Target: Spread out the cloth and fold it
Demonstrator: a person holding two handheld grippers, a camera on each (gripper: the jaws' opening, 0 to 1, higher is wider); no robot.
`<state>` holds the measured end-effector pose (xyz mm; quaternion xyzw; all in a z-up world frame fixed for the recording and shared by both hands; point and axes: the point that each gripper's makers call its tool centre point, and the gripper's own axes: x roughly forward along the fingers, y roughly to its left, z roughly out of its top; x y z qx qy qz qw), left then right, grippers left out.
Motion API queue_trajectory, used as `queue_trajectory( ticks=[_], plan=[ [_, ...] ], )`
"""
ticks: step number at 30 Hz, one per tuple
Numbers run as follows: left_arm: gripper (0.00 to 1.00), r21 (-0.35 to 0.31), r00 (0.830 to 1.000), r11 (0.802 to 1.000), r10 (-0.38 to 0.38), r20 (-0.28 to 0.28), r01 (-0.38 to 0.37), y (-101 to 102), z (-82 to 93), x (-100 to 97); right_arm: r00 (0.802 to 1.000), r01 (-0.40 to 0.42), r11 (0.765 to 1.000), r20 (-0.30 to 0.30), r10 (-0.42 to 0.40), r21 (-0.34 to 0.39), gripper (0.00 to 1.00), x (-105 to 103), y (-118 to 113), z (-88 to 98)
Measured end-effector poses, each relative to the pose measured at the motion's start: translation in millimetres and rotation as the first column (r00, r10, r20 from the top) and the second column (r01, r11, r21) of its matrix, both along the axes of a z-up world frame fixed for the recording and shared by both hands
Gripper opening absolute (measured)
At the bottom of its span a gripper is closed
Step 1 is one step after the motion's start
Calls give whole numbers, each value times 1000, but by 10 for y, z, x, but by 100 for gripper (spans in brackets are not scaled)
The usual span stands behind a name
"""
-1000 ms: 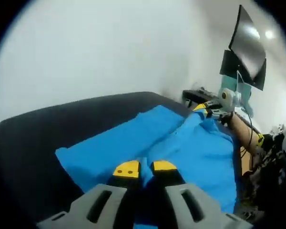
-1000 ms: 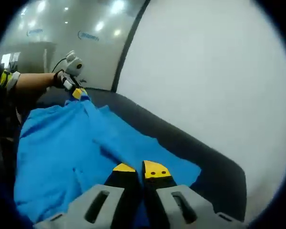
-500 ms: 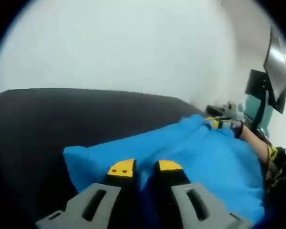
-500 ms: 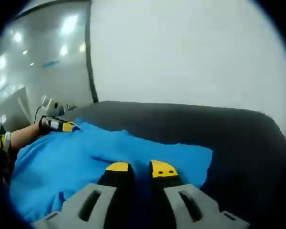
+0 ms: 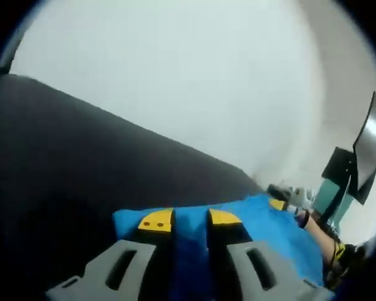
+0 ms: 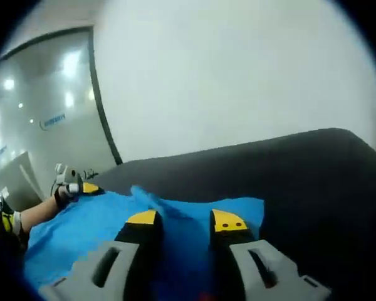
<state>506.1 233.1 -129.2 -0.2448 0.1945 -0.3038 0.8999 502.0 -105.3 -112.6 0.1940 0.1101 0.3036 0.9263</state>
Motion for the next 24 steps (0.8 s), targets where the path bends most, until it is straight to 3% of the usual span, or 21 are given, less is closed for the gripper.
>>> queue_trajectory(
  ticks=[3,4,5,7,9,10,12,13,15,16,18,20,22,24],
  plan=[
    [19,-30,999,1000,-1,52,2,7,112,3,992,127,989,-31,-125,73,37,121,-204,14],
    [19,-78,999,997,14,46,-11,19,163,15,983,181,976,-30,-179,118,36,162,-308,64],
    [19,-108,998,994,23,55,-17,49,208,18,970,243,947,-31,-242,209,35,229,-502,153],
    [19,-169,997,985,48,62,-37,127,286,31,949,315,845,-122,-292,432,31,254,-783,233],
    [18,-254,993,967,62,105,-34,199,455,-6,939,341,753,-159,-306,563,16,224,-981,297],
    [16,-311,990,949,82,114,-43,222,555,-76,945,311,744,-108,-309,591,9,168,-1025,419],
    [15,-372,993,928,59,105,-15,192,678,-290,959,264,806,-53,-280,529,3,46,-922,572],
    [15,-347,993,938,45,112,-3,163,692,-386,964,234,842,-7,-264,487,3,4,-879,703],
    [16,-225,992,973,-28,127,56,65,678,-632,971,163,909,99,-216,383,4,-224,-657,964],
    [17,-152,987,984,-71,143,92,-2,684,-810,974,141,936,124,-189,322,4,-337,-562,1044],
    [17,-30,973,986,-155,171,163,-94,689,-1184,976,109,983,174,-134,151,5,-619,-386,1118],
    [17,59,946,969,-249,207,242,-148,694,-1570,959,135,990,247,-139,33,5,-938,-294,1162],
    [17,95,929,953,-303,210,289,-140,668,-1905,933,124,992,346,-104,-38,8,-1312,-162,1153],
    [17,108,907,932,-361,215,345,-92,648,-2221,941,77,997,329,-74,3,13,-1603,-96,991]
  ],
)
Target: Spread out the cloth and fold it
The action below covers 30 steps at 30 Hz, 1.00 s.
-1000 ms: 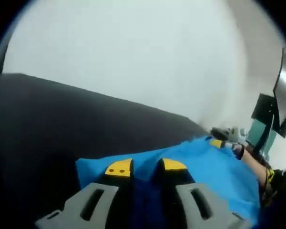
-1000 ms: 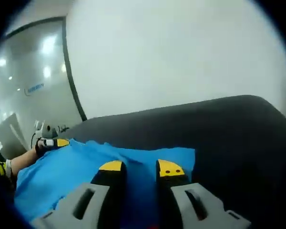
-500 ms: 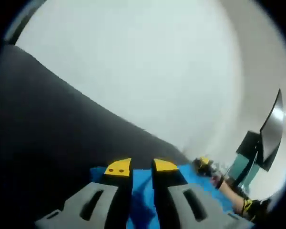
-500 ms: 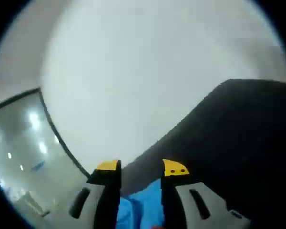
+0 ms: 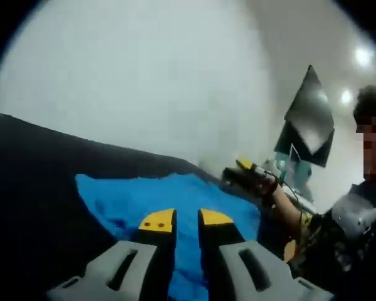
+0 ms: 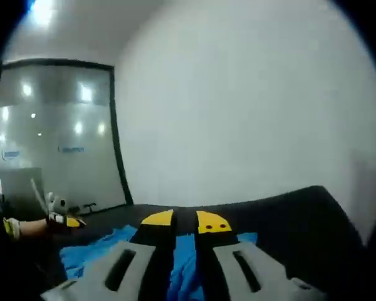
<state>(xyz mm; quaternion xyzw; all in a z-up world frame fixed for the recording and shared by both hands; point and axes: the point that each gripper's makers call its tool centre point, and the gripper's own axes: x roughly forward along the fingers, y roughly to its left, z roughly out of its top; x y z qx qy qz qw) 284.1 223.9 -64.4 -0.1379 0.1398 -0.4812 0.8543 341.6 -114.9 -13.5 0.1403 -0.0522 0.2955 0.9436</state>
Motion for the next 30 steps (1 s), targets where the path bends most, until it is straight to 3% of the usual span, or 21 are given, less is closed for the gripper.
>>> queue_trajectory(
  ticks=[2,4,5,7,9,11,12,16,17,18,19,20,21,22,23,24,25,27,30],
  plan=[
    [17,13,999,1000,-27,22,26,137,-65,-258,992,-13,999,-125,19,44,13,-240,0,-314],
    [18,12,1000,1000,-16,10,16,277,-173,-358,987,44,998,-153,-49,-34,12,-413,-97,-560],
    [19,18,1000,1000,-9,-4,9,323,-241,-403,989,65,996,-132,-73,-62,12,-484,-144,-598],
    [24,48,1000,999,-10,-23,11,348,-376,-494,986,52,993,-153,-68,-106,12,-641,-166,-684],
    [28,110,999,993,-39,1,39,284,-484,-604,980,58,990,-180,-82,-132,12,-720,-219,-714],
    [31,189,996,979,-85,40,76,142,-571,-728,982,36,984,-176,-67,-173,12,-804,-227,-734],
    [32,224,993,971,-95,64,78,90,-600,-746,979,1,982,-202,-40,-191,13,-857,-199,-783],
    [31,377,978,925,-122,170,50,-12,-764,-687,970,-41,974,-242,-14,-221,16,-914,-143,-975],
    [29,394,979,918,-116,169,41,-19,-817,-651,966,-57,960,-258,-15,-272,17,-932,-131,-1075],
    [26,437,978,898,-127,164,44,-7,-894,-647,963,-87,931,-269,-12,-354,17,-952,-107,-1213],
    [19,469,968,883,-144,205,32,-1,-900,-616,963,-93,910,-268,-20,-404,17,-941,-110,-1298],
    [9,458,957,889,-137,255,5,-5,-840,-564,966,-98,870,-256,-32,-483,17,-906,-136,-1421],
    [8,414,975,910,-105,196,14,0,-809,-553,989,-49,877,-143,-23,-477,14,-842,-115,-1278],
    [6,370,986,928,-104,133,48,-3,-786,-607,978,-86,876,-207,-16,-474,9,-867,-121,-1310],
    [3,328,988,944,-83,130,36,24,-722,-582,973,-88,881,-229,-23,-464,2,-861,-140,-1308],
    [1,306,985,952,-67,162,14,77,-648,-546,968,-76,902,-250,-36,-424,2,-868,-156,-1293],
    [0,297,983,955,-51,174,-3,186,-580,-531,961,-76,903,-274,-47,-422,1,-884,-179,-1298],
    [0,194,984,980,15,176,-50,352,-383,-510,958,-51,903,-275,-76,-427,1,-915,-232,-1240],
    [0,106,982,988,97,165,-115,624,-207,-497,955,-22,940,-285,-81,-340,1,-984,-267,-1029]
  ],
)
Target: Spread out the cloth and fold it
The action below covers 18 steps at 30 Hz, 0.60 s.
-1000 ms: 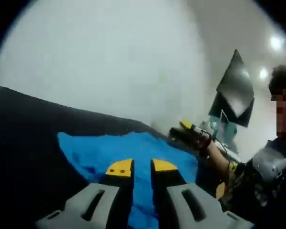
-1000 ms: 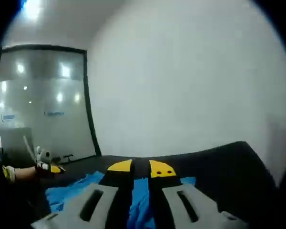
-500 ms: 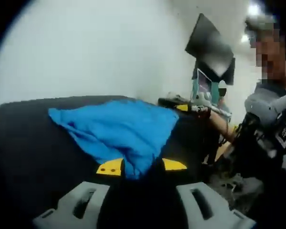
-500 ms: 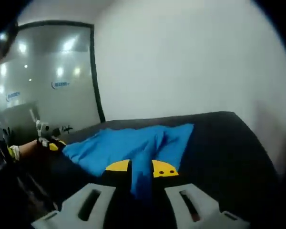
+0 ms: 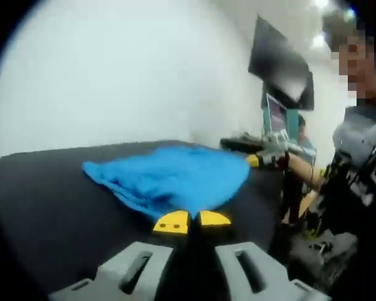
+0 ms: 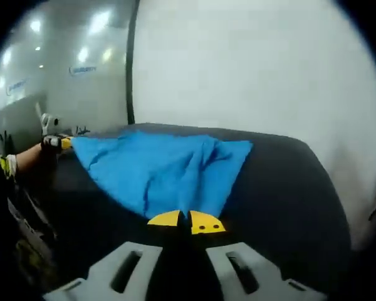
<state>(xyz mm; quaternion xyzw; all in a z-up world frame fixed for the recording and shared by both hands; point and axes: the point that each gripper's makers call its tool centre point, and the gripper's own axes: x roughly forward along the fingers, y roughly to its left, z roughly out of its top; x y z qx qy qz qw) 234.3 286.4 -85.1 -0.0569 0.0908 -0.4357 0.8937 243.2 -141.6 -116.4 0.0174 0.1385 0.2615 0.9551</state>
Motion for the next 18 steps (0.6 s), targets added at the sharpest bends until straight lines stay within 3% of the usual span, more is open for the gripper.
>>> queue_trajectory(
  ticks=[1,3,4,7,9,10,13,14,15,17,18],
  plan=[
    [0,-11,1000,1000,12,-11,-12,46,-9,7,1000,3,999,-1,-3,32,1,-23,2,68],
    [0,67,999,998,1,-32,1,86,-146,-26,1000,-23,999,-9,24,34,1,-73,36,97],
    [0,72,1000,997,-2,-29,4,55,-175,-46,999,-32,999,-29,32,20,1,-97,48,52],
    [0,86,998,996,19,-66,-14,126,-320,-51,994,-53,992,-106,41,-112,1,-170,55,-235],
    [0,72,995,997,26,-92,-20,159,-422,-36,992,-69,970,-122,41,-232,1,-201,72,-387],
    [0,101,992,995,17,-125,-4,165,-530,-54,997,-52,972,-67,38,-228,1,-174,98,-292],
    [0,208,994,978,3,-107,19,78,-622,-67,995,-62,977,-93,44,-203,1,-189,107,-261],
    [1,199,994,980,-6,-106,28,39,-587,-73,995,-64,979,-90,47,-194,2,-188,115,-282],
    [3,193,994,981,-11,-110,32,43,-574,-73,996,-71,969,-64,57,-237,4,-179,109,-283],
    [13,144,986,986,-67,-150,89,10,-548,-170,998,-65,959,0,67,-275,12,-153,118,-219],
    [17,124,985,986,-90,-149,109,28,-504,-206,990,-64,978,113,88,-199,18,-139,194,-1]
  ],
)
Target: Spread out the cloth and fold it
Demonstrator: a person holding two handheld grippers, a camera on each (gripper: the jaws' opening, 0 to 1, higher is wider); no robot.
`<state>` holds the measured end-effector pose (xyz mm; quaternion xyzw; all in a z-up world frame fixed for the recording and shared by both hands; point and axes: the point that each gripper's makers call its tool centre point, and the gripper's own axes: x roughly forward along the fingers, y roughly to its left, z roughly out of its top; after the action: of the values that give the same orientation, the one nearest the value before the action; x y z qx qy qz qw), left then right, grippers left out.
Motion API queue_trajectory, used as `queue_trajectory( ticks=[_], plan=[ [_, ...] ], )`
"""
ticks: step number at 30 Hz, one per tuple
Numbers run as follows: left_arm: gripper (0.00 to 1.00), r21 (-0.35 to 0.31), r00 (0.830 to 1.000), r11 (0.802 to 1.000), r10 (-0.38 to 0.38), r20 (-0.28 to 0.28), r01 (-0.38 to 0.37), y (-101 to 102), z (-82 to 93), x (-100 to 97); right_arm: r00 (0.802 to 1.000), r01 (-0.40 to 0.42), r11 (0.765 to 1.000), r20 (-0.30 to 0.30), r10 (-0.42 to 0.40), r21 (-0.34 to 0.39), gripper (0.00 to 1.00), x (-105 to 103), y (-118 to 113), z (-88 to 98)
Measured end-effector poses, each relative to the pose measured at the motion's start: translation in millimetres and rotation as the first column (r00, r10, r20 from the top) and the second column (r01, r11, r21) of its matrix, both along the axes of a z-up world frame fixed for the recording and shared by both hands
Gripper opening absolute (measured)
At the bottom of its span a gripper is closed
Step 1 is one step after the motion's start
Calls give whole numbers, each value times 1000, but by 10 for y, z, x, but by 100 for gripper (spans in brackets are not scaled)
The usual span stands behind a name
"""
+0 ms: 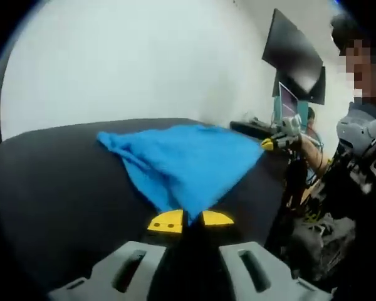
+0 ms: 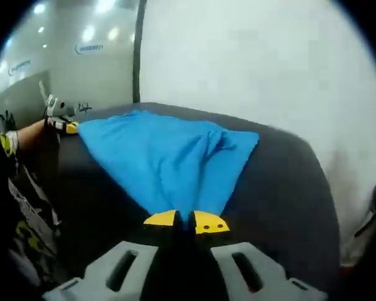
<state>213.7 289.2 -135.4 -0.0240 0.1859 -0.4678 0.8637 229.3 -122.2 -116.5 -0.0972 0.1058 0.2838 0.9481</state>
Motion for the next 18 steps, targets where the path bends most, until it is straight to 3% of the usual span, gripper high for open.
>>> queue_trajectory(
  ticks=[2,3,5,7,8,9,10,12,13,15,17,18],
  plan=[
    [24,-147,999,989,-10,41,16,12,306,-11,997,-6,989,77,-5,151,18,23,31,277],
    [25,-242,998,970,11,59,3,57,522,38,995,-9,970,97,-15,243,18,38,19,436],
    [25,-400,992,914,104,72,-67,193,918,259,990,-4,921,134,-52,391,19,125,-47,732],
    [25,-408,978,900,198,66,-154,182,1083,533,983,11,875,156,-99,484,16,300,-135,939],
    [23,-400,963,890,262,59,-218,109,1138,731,982,33,852,144,-126,523,14,420,-195,991],
    [23,-405,961,885,271,47,-230,84,1146,782,982,62,823,115,-153,565,11,546,-234,1023],
    [25,-432,955,863,295,12,-261,13,1199,968,984,64,806,95,-148,588,11,645,-240,1055],
    [25,-463,959,845,282,-38,-267,-167,1200,1189,988,21,788,110,-113,615,12,790,-175,1158],
    [24,-440,953,848,294,-76,-296,-235,1121,1313,986,-3,795,135,-99,607,12,859,-157,1199],
    [23,-343,938,873,330,-110,-347,-309,882,1558,985,-30,796,152,-78,605,12,995,-90,1241],
    [23,-211,920,895,378,-108,-392,-335,602,1767,994,5,848,92,-64,530,12,1166,-39,1097],
    [23,-157,909,897,397,-129,-414,-341,468,1853,994,13,882,89,-62,471,12,1238,-23,1027]
  ],
)
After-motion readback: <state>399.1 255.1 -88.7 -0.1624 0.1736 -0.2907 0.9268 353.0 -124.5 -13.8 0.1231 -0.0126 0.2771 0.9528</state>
